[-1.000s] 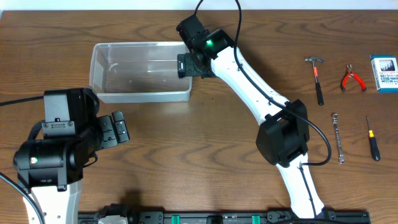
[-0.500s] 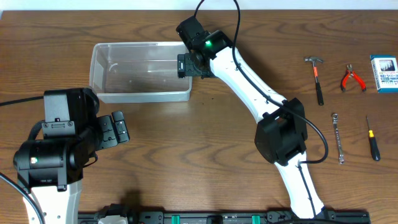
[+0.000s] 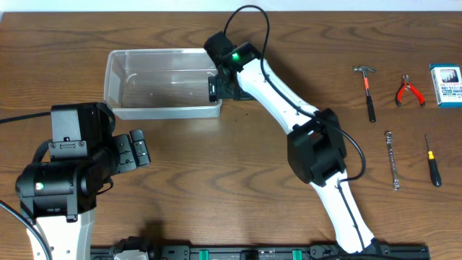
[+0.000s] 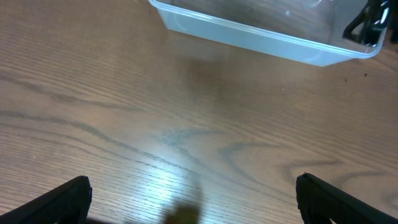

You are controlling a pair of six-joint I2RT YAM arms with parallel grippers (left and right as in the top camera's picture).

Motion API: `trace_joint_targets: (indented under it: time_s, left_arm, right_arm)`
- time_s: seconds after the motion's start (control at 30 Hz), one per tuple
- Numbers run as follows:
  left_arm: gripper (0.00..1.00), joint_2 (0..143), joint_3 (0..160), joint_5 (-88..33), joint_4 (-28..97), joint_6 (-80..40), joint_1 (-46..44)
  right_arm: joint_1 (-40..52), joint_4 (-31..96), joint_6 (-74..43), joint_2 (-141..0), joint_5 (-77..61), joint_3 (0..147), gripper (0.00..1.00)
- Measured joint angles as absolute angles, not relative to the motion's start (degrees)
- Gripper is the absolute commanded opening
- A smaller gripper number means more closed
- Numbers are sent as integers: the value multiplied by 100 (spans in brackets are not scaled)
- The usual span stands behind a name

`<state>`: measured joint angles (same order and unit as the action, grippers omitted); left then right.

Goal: Pack container
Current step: 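Grasp the clear container's right wall with the right gripper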

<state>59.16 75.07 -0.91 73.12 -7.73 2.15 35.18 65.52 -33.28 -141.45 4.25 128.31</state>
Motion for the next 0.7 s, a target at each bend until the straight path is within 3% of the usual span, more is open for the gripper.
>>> trace_joint_targets:
  time_s: [0.37, 0.57, 0.7]
  left_arm:
    - [98, 5916, 7507, -91, 7312, -773, 215]
    - [98, 5918, 7507, -91, 7312, -770, 215]
    - [98, 5918, 7507, -91, 7312, -773, 215]
  right_arm:
    - [3518, 6541, -3286, -14151, 381, 13004, 92]
    - [3518, 6632, -3234, -14151, 342, 13677, 77]
    - [3518, 6692, -3229, -14149, 342, 13880, 76]
